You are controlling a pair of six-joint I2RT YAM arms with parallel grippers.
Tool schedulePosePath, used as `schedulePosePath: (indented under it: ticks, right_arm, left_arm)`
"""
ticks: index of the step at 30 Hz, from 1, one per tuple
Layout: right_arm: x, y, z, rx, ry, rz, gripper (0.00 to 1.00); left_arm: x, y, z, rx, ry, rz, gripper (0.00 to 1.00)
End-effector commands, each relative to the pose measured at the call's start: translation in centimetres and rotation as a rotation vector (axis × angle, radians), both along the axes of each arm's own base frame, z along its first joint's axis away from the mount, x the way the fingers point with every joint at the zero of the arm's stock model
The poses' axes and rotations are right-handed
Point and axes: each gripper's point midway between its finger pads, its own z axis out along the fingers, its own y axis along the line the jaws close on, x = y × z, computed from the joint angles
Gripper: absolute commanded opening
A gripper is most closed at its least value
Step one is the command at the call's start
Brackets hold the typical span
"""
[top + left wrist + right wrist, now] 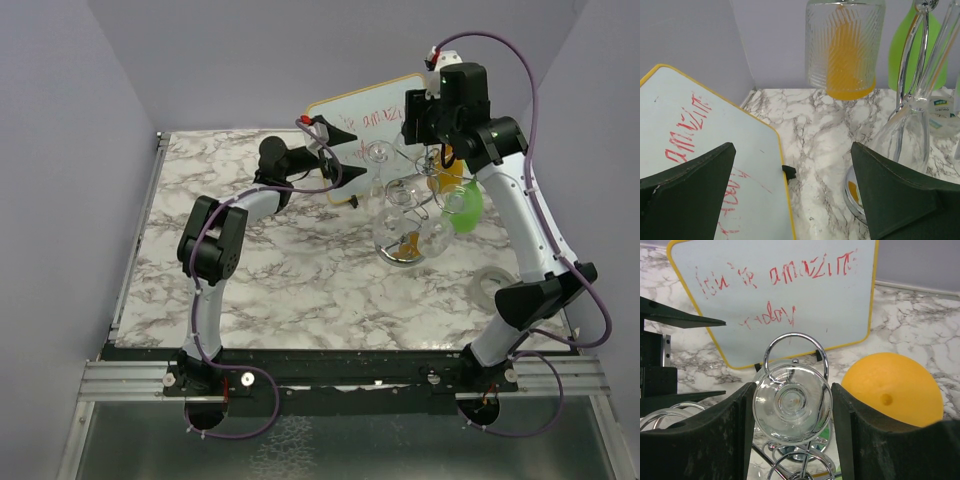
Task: Place the wine glass upside down on the wine glass rack
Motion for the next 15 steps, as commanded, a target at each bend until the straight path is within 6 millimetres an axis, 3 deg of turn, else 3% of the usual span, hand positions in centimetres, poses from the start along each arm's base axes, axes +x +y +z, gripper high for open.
schedulePosePath:
  ticks: [1, 15]
  right_arm:
    - [0.0, -1.2, 3.8, -0.015, -0.141, -0.022, 0.01]
    - [2.0, -1.9, 4.9, -0.106, -0.252, -0.034, 0.01]
  left_arm:
    - [0.0, 1.5, 2.4, -0.022, -0.055, 0.052, 0.99]
    - [0.9, 4.8, 1.4, -0.008, -0.01, 0.217, 0.99]
